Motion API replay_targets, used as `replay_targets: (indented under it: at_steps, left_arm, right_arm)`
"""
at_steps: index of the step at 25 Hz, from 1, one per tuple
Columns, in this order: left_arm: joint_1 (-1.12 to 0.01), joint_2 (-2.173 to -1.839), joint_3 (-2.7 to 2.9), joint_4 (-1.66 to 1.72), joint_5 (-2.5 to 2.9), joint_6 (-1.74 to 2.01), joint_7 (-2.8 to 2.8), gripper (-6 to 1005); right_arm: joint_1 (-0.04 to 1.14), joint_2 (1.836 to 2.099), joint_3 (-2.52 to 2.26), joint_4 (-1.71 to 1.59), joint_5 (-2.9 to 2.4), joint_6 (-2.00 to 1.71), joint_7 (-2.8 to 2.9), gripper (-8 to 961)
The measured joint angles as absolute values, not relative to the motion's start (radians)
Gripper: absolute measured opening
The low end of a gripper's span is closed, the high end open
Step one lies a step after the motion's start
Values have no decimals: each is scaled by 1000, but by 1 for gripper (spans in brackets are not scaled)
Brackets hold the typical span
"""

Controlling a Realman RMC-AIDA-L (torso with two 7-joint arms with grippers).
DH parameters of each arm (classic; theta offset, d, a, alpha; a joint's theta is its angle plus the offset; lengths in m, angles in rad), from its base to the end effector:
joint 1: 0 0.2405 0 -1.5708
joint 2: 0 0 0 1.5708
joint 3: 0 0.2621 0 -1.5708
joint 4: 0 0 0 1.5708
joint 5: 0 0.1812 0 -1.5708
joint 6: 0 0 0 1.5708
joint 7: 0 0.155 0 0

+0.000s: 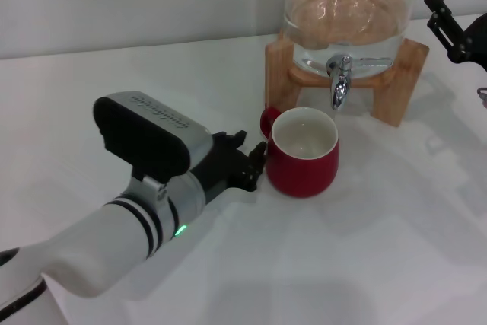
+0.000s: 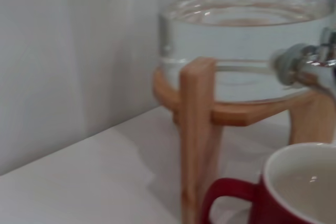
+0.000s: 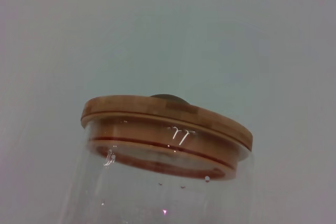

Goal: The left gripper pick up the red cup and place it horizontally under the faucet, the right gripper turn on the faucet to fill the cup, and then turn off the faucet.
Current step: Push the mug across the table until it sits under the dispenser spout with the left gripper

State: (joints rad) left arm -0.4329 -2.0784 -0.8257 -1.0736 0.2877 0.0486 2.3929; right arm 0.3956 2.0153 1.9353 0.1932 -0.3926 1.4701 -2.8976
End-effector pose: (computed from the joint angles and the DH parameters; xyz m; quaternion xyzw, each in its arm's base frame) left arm -0.1629 0.3132 -0.1395 -0.9105 -0.2142 -0.1366 0.3264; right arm 0.2876 0.3228 0.0639 -0.7023 0.0485 0.3691 0.6068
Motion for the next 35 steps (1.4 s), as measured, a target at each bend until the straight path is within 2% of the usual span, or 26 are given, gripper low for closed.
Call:
replay_targets:
  at_steps: [22,27,35]
  left_arm:
    - [-520,-2079,-816,-1069,284,54,2397,331]
    - [-503,-2079,-814,-1075,283,55,2398,332]
    - [-409,-2074,-816,-1139,293,57,2428,332]
  right_arm:
    - [390,2015,1935,193,-393,1483,-2898,613]
    - [390,2013,1940,193,-393,1479,-2898,613]
    - [390,2010,1942,194,-393,1460,-2899,613]
